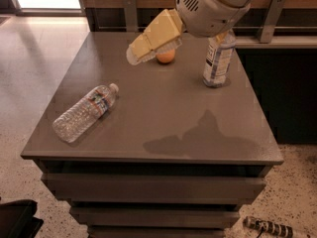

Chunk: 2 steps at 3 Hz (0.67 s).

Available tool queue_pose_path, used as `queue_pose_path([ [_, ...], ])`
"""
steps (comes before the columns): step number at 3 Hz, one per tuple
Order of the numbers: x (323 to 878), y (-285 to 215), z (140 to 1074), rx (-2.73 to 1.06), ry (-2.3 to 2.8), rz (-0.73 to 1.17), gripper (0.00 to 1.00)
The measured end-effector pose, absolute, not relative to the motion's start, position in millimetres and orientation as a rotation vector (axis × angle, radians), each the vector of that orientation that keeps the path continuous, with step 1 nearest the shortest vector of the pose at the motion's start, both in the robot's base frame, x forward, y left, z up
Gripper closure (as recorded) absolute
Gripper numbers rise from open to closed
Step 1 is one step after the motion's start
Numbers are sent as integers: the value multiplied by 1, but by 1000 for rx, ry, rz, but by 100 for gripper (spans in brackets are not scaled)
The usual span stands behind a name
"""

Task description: Place water bottle upright

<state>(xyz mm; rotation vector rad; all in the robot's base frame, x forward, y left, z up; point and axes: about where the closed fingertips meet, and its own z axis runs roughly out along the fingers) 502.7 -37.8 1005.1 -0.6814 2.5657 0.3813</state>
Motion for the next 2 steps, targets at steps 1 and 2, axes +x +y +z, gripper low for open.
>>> queue_pose_path([
  [1,507,-36,1005,-662,2570,401,0],
  [2,510,-29,1003,-632,2589,401,0],
])
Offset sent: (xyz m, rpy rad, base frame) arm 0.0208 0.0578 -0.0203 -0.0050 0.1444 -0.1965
